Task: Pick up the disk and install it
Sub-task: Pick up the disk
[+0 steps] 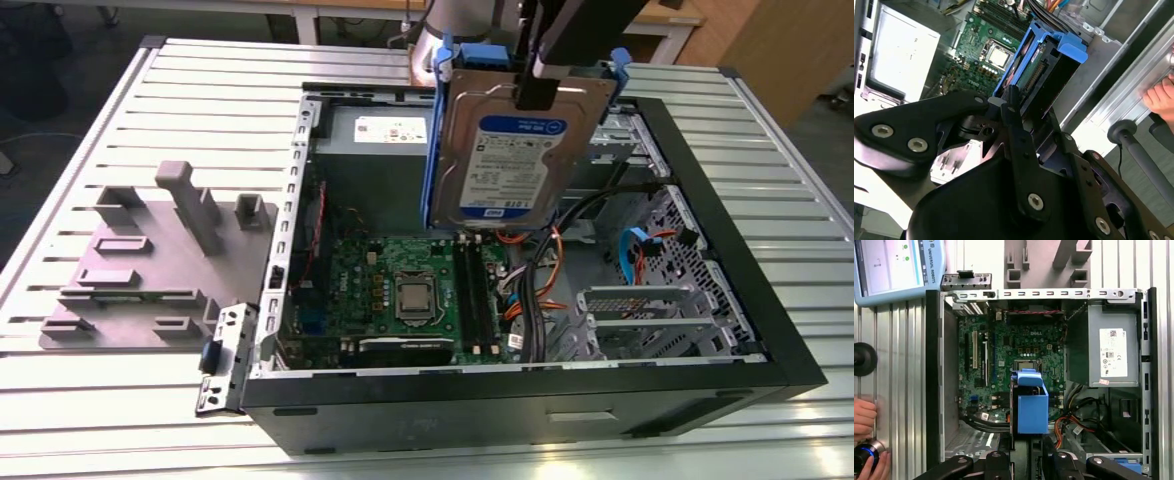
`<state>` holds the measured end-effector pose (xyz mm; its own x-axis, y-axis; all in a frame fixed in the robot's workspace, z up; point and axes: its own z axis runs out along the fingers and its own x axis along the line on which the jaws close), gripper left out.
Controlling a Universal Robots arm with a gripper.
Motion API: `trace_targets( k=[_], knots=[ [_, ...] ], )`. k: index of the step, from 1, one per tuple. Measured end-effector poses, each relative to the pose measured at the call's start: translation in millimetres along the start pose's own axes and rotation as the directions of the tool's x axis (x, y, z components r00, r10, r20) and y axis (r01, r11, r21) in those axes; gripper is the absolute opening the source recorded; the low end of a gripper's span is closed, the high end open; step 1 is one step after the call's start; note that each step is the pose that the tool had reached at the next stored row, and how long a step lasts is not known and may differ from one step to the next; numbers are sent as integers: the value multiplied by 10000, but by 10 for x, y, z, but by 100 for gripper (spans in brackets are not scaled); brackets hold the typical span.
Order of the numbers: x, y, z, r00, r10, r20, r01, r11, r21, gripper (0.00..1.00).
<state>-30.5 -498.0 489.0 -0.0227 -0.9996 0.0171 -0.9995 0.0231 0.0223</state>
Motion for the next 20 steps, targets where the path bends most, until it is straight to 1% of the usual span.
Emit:
trace_targets(
  k=[5, 6, 7, 11, 20],
  knots=[
    [108, -2, 3, 10000, 1, -19, -1, 10000, 0, 35],
    [196, -5, 5, 10000, 2, -39, -2, 10000, 0, 35],
    [249, -6, 8, 10000, 2, -53, -2, 10000, 1, 35],
    [328, -8, 9, 10000, 3, -83, -3, 10000, 1, 35],
    [532, -12, 16, 9999, 6, -117, -6, 10000, 3, 35]
  ],
)
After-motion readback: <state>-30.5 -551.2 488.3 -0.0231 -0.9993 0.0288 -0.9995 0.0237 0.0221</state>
